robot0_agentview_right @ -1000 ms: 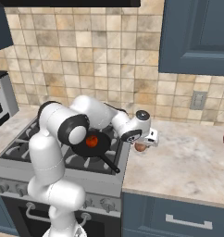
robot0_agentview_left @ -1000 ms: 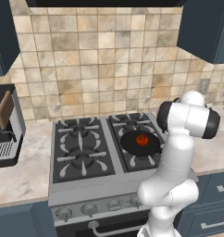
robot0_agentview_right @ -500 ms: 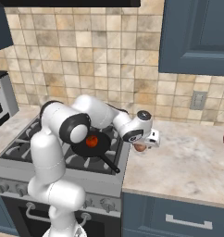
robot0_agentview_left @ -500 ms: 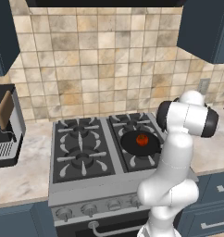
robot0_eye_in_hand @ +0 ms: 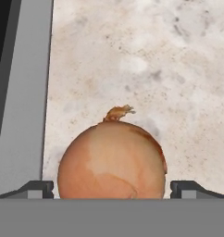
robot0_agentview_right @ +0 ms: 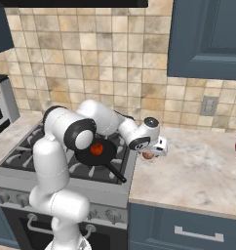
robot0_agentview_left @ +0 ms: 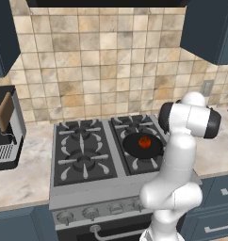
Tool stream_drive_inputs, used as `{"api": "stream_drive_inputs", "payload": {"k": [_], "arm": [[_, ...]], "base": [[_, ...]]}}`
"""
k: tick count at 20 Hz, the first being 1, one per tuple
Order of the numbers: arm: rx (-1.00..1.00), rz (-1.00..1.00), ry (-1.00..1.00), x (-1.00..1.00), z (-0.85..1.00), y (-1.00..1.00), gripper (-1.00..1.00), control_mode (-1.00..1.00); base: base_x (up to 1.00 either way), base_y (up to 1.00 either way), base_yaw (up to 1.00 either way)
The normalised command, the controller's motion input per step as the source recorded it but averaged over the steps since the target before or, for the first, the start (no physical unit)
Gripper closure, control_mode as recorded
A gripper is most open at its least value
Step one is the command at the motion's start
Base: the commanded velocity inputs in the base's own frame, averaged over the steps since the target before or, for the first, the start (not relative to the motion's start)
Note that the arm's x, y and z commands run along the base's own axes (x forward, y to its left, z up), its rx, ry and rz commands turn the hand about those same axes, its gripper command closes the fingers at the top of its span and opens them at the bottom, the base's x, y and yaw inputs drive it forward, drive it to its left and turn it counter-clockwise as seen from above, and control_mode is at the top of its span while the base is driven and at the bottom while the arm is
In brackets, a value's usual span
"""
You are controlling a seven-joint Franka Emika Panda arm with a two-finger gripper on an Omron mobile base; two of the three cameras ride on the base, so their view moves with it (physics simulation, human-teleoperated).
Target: Place the pan on the front right burner on the stove. Then place the tomato and the onion in the pan and turn on the front right burner.
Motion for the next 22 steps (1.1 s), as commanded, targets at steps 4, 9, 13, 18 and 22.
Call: {"api": "stream_drive_inputs", "payload": {"k": [4,9,13,18,22], "arm": [[0.0,0.0,0.0,0.0,-0.1,0.1,1.0,-1.0],[0.0,0.0,0.0,0.0,-0.02,0.06,1.0,-1.0],[0.0,0.0,0.0,0.0,0.0,0.0,1.0,-1.0],[0.0,0.0,0.0,-0.19,0.35,0.0,1.0,-1.0],[0.0,0.0,0.0,-0.18,0.47,0.0,1.0,-1.0]], "base": [[0.0,0.0,0.0],[0.0,0.0,0.0],[0.0,0.0,0.0],[0.0,0.0,0.0],[0.0,0.0,0.0]]}}
